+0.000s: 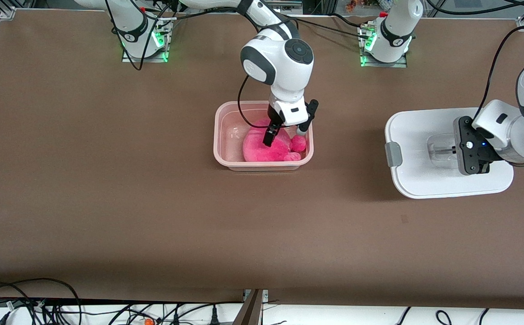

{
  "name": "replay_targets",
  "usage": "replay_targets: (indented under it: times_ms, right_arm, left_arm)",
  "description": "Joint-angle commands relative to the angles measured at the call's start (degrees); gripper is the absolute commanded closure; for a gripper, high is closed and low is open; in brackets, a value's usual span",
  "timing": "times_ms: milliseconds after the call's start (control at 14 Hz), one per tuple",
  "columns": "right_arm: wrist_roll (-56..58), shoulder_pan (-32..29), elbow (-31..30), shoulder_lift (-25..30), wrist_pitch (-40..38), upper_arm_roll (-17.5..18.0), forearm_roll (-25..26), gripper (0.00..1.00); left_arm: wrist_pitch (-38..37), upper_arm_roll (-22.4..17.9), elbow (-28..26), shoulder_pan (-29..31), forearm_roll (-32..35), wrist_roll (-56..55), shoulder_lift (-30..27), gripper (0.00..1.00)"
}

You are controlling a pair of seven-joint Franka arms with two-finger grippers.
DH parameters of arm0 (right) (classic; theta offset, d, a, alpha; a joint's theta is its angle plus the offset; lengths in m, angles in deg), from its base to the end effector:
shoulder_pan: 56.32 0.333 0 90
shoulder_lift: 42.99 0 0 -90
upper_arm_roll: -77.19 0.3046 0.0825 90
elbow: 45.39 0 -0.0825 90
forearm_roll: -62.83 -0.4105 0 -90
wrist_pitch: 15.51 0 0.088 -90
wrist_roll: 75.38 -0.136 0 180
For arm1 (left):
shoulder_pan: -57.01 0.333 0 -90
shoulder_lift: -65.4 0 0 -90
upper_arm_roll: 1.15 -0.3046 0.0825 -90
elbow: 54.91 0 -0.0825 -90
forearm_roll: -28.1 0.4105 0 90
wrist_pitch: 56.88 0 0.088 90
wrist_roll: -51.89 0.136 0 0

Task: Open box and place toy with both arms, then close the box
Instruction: 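Release the toy in the box and raise the right gripper, then carry the lid over the box while the right gripper withdraws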

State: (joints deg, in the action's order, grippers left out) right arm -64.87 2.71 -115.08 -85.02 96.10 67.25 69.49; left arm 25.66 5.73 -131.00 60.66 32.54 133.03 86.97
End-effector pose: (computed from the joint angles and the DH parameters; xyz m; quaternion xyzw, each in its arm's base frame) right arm 0.4868 0.5907 0.3004 0.8400 0.5309 0.0407 0.1041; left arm 0.6558 -0.0146 0.4602 0.7354 -0.6648 -0.1116 0.0692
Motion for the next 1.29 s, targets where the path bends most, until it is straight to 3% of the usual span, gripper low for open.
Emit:
replay_targets:
  times_ms: [0,143,500,857,1214]
  right_arm:
    - [0.12,-3.56,0.95,5.80,-5.25,-1.03,-1.73,0.00]
    - [0.22,-6.99,0.69,9.67,-5.79,-1.48,-1.82,0.00]
    - [2.16,-14.46,-1.14,17.85,-15.88,-4.11,-3.75,0.00]
    - [1.45,-15.18,-5.37,23.22,-19.14,-17.80,-15.69,0.00]
    - [2.49,-15.18,-10.99,31.12,-24.06,-26.25,-16.76,0.00]
  left_arm:
    - [-1.33,1.54,0.86,-0.04,0.03,-1.16,-0.56,1.00]
    - [-2.20,3.04,0.60,-0.04,0.03,-1.42,-0.82,1.00]
    - [-1.42,7.70,0.42,-2.84,0.65,-3.52,-0.21,1.00]
    - [3.31,7.70,0.42,-14.79,0.12,-17.31,1.19,1.00]
    - [12.54,7.79,0.42,-25.86,-0.23,-33.05,6.20,1.00]
